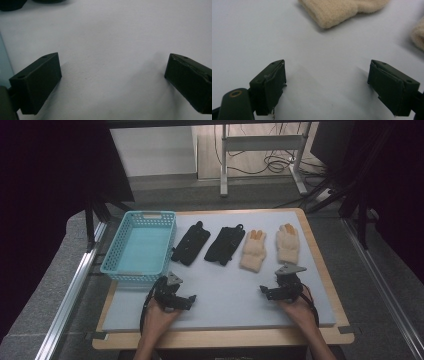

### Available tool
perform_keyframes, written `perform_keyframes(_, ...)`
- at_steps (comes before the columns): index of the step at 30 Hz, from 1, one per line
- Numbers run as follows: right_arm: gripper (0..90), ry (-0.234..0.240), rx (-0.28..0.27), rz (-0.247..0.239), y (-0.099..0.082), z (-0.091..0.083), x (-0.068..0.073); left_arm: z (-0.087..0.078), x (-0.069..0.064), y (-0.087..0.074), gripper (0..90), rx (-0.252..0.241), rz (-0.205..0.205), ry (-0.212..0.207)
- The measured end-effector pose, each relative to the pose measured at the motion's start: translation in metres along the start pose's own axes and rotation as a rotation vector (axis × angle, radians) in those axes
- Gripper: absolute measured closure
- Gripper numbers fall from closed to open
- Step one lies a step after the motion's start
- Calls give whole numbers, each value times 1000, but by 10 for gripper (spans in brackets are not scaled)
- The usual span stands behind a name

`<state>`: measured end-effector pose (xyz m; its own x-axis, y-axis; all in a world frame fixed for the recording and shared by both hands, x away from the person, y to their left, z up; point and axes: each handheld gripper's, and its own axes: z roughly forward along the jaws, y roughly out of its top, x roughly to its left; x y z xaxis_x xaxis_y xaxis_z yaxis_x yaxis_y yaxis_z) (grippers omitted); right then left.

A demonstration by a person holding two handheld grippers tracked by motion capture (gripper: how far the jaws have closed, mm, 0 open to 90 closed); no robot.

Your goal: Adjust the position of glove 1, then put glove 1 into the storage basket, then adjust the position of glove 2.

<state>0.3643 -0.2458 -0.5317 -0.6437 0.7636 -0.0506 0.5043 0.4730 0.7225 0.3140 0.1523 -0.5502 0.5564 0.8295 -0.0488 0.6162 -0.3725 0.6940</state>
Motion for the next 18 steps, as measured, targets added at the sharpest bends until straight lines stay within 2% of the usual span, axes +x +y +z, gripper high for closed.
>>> perform_keyframes(18,123,6,5,-4,0,0,0,0,0,0,17,-2,2,0)
